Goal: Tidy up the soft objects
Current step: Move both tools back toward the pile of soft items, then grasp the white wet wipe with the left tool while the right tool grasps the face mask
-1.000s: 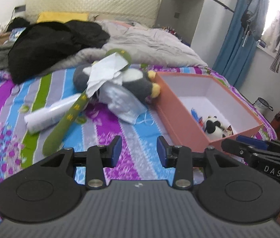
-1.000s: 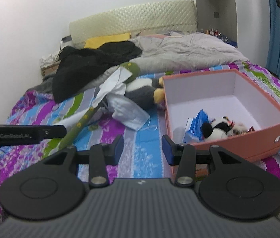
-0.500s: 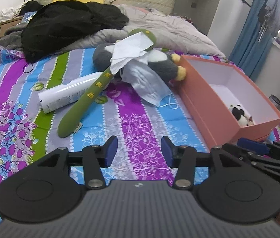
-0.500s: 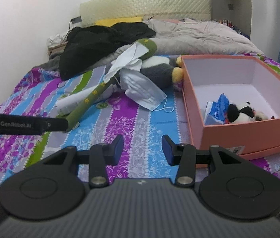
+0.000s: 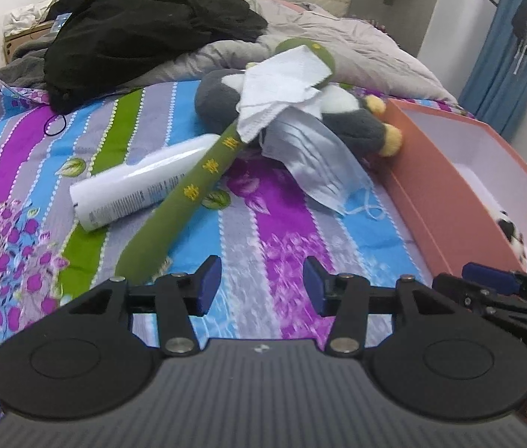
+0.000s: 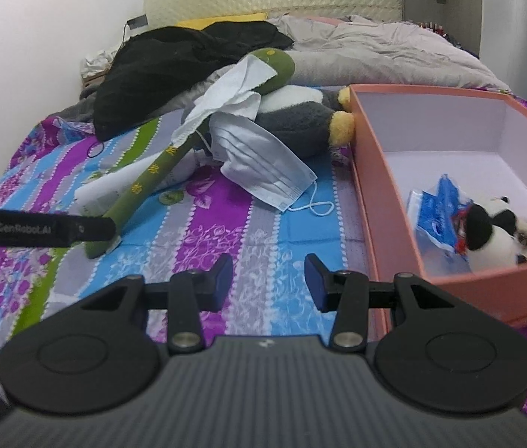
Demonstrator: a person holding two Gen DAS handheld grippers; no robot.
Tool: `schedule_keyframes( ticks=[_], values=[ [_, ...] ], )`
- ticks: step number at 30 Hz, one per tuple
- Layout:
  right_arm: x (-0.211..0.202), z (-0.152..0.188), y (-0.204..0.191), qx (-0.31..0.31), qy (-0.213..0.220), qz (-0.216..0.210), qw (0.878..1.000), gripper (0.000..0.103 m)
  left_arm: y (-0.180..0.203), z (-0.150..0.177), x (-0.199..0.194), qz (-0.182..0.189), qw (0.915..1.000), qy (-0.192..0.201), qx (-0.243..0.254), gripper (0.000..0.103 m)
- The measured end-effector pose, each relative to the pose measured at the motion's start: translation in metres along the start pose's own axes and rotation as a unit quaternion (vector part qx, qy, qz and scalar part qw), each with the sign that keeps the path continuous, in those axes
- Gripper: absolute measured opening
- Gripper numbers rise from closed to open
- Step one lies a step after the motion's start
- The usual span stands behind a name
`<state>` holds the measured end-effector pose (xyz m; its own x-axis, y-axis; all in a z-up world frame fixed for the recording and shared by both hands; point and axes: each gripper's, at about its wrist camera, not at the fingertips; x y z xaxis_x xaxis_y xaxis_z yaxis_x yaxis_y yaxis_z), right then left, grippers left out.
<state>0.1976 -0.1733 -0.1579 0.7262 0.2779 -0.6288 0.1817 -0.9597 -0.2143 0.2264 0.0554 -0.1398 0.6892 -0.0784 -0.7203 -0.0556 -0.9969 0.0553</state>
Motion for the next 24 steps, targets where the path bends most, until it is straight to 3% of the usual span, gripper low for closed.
schedule_keyframes(
  ticks=[5, 8, 12, 19, 24],
  values=[
    [0.039, -0.012, -0.002, -0.010, -0.004, -0.008, 1.000, 0.045, -0.014, -0.027, 0.034, -0.014, 0.9998, 0.013, -0.002, 0.055],
    [0.064, -0.019, -0.004, -0.017, -0.005, -0.012, 1.000, 0.046, -0.018, -0.048, 0.056, -0.019, 0.9995, 0.025, 0.006, 0.062],
    [0.095, -0.027, -0.010, -0.037, -0.006, -0.015, 0.999, 0.066, -0.017, -0.073, 0.078, -0.026, 0.9983, 0.048, 0.024, 0.064],
    [0.140, -0.040, -0.019, -0.057, 0.005, -0.020, 0.998, 0.066, -0.009, -0.107, 0.113, -0.025, 0.9955, 0.077, 0.050, 0.065],
    [0.169, -0.045, -0.022, -0.048, 0.016, -0.045, 0.998, 0.065, -0.002, -0.123, 0.139, -0.024, 0.9939, 0.078, 0.075, 0.065]
  ],
)
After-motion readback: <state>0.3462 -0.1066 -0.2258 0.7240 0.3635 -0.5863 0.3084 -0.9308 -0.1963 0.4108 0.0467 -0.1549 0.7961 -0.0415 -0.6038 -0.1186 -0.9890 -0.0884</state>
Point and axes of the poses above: each gripper's, at about its wrist camera, not at the fingertips, and x roughly the way its jaws point, y to its right, z to its underside, and after that the axes turned 7 degrees about x, right-handed
